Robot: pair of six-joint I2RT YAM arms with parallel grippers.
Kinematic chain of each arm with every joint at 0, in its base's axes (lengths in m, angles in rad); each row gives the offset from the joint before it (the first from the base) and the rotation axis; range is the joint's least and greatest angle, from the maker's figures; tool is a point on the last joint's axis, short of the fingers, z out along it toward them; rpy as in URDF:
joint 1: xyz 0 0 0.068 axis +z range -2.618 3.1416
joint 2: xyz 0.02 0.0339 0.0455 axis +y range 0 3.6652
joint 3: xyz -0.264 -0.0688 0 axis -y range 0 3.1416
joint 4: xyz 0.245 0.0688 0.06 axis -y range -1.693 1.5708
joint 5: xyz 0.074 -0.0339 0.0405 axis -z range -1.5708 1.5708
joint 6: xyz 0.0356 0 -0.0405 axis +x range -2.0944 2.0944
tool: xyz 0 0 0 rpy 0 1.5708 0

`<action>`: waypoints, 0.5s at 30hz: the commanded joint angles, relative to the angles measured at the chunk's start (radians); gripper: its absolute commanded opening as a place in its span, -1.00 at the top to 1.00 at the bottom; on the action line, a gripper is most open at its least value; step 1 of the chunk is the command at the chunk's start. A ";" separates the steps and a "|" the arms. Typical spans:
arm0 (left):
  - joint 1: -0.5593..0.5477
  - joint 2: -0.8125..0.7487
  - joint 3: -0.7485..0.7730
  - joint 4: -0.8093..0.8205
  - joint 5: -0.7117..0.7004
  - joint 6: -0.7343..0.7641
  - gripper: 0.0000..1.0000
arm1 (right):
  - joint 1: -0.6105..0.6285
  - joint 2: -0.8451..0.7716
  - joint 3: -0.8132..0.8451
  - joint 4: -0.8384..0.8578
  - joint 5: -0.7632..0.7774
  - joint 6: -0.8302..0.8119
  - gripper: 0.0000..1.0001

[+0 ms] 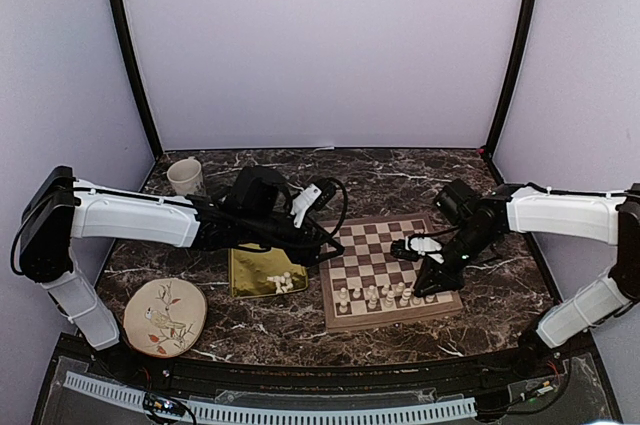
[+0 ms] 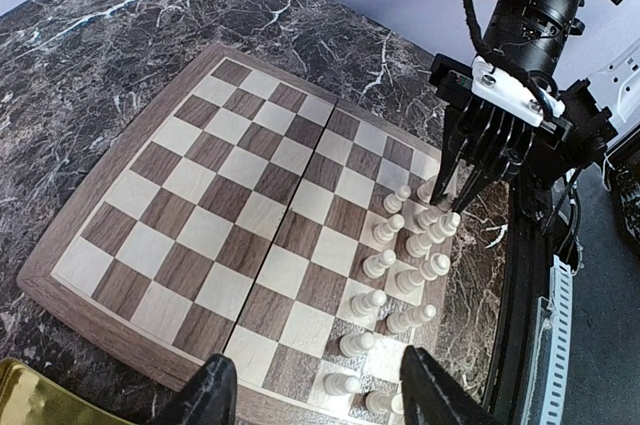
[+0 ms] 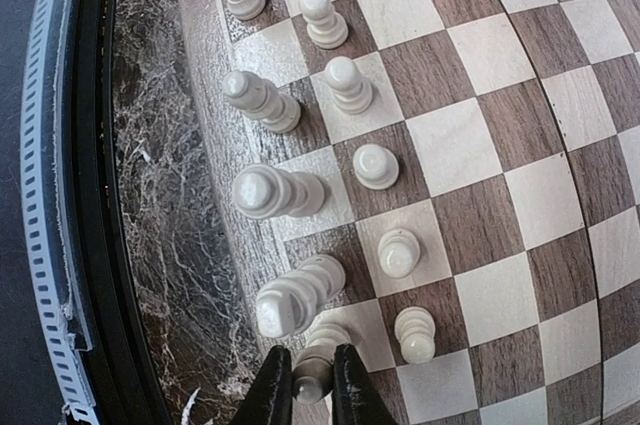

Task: Set up the chess pieces on the board
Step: Place the bishop on f1.

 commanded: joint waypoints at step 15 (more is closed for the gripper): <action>-0.002 -0.023 0.023 -0.102 -0.055 -0.019 -0.15 | 0.009 -0.011 0.057 -0.032 -0.001 0.000 0.47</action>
